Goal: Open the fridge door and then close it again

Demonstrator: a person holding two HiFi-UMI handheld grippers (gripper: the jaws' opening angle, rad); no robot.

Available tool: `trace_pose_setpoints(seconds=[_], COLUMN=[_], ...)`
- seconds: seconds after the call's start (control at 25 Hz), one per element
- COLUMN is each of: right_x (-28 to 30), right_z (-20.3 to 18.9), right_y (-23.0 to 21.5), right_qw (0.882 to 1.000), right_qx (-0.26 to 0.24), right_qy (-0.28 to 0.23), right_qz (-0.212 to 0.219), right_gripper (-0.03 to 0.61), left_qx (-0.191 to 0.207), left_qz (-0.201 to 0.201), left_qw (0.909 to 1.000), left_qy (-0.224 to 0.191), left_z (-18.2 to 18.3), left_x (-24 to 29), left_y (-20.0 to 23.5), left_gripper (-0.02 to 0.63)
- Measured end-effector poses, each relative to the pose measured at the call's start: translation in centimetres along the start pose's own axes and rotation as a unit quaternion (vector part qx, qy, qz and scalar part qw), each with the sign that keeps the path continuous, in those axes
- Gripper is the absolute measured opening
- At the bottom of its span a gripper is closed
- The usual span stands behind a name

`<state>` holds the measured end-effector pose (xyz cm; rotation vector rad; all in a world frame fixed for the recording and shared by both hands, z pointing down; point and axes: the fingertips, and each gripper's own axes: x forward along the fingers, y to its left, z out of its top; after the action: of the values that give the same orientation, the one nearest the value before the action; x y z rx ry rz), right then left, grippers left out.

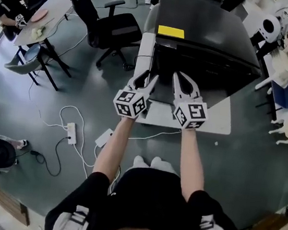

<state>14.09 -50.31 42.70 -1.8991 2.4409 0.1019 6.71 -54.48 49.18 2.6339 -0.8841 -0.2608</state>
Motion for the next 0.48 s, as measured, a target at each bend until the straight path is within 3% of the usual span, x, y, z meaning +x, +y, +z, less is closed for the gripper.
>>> trace_pose_setpoints(seconds=[0.16, 0.32, 0.4, 0.48], right_x=[-2.0, -4.5, -5.5, -6.8], right_z=[-1.0, -2.4, -3.1, -3.6], right_y=[-0.8, -2.6, -3.4, -4.5], right_qw=[1.000, 0.997, 0.997, 0.997], right_qx=[0.026, 0.072, 0.075, 0.069], right_qy=[-0.007, -0.007, 0.001, 0.010], right_qz=[-0.009, -0.024, -0.027, -0.036], right_gripper=[-0.006, -0.006, -0.006, -0.006], left_qx=[0.004, -0.024, -0.032, -0.012], left_qz=[0.030, 0.030, 0.038, 0.045], left_qw=[0.9995, 0.9988, 0.9984, 0.9989], left_qy=[-0.006, -0.030, -0.026, -0.008], left_z=[0.0, 0.0, -0.9, -1.9], left_x=[-0.9, -1.7, -1.8, -1.4], left_y=[-1.2, -4.2, -5.3, -6.3], left_gripper=[0.177, 0.017, 0.000, 0.000])
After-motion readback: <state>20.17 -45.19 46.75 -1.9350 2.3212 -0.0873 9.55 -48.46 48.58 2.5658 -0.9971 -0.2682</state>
